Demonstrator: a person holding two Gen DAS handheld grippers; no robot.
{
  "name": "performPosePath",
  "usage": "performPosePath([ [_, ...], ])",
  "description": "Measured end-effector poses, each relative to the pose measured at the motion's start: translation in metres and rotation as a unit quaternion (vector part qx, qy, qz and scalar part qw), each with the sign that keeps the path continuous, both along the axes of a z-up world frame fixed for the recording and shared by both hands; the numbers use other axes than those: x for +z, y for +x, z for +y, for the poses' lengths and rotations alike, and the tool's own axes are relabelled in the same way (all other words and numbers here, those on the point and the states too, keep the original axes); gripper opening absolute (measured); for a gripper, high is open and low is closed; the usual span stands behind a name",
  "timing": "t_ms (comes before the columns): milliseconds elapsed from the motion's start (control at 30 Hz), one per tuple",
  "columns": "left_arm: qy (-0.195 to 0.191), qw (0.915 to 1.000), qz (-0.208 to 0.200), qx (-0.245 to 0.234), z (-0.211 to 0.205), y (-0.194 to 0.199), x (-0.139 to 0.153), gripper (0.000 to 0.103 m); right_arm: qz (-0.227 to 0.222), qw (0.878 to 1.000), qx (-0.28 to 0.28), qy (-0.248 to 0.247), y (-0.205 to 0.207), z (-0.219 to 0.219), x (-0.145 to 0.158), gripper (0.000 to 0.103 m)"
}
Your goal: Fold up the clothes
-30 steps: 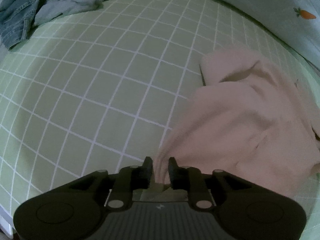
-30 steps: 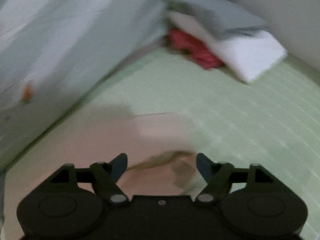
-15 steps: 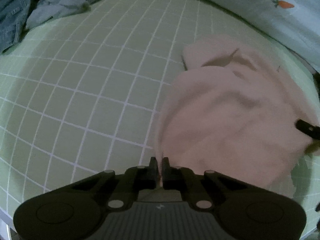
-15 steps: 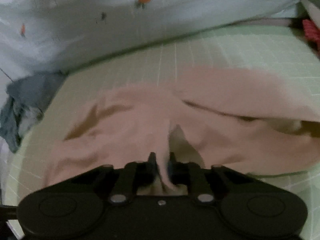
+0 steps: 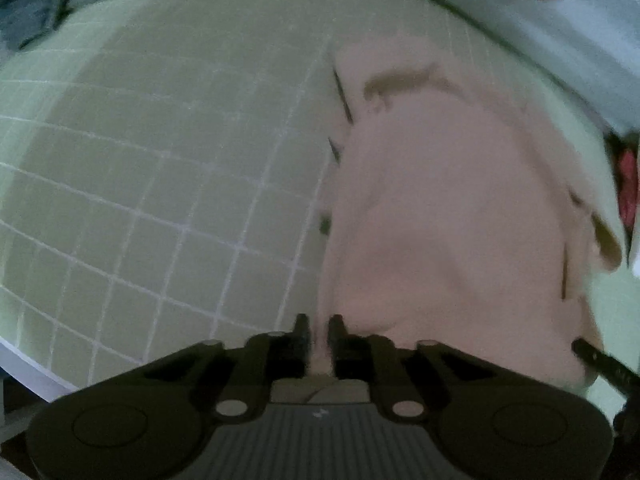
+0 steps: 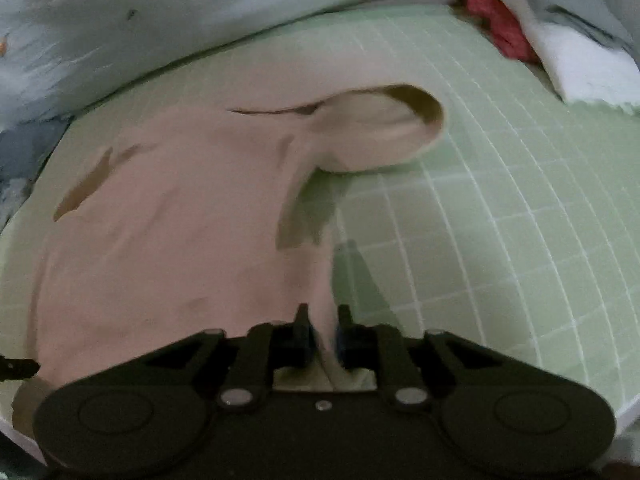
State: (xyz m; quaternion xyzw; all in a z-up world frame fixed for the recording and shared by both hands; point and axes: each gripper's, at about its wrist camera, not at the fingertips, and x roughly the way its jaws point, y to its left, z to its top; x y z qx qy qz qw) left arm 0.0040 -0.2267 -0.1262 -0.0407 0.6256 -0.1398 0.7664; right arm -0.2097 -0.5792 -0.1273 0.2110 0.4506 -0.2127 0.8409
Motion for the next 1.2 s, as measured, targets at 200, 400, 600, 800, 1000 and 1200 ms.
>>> performPosePath([
  [200,0.006,0.9979,-0.054,0.035,0.006,0.036,0.012,0.035,-0.032,0.996,0.018,-0.084,0.027,0.006,0.028,0.075],
  [400,0.025,0.9970,-0.071,0.015,-0.012,0.080,-0.003,0.035,0.001,0.996,0.018,-0.091,0.067,0.003,0.010,0.085],
  [600,0.040,0.9979,-0.045,-0.022,-0.029,0.099,-0.023,0.035,0.034,0.999,-0.001,-0.038,0.078,-0.005,-0.017,0.084],
  [800,0.028,0.9984,-0.039,-0.030,-0.025,0.106,-0.028,0.036,0.045,0.993,0.091,-0.051,0.101,0.019,-0.025,0.024],
  [1000,0.027,0.9986,-0.046,-0.006,-0.021,0.100,-0.028,0.037,0.015,0.991,0.083,-0.108,0.108,0.012,-0.009,0.011],
  [1200,0.035,0.9969,-0.070,0.009,-0.002,0.078,-0.015,0.065,0.027,0.972,0.066,-0.223,0.111,0.035,0.003,0.062],
])
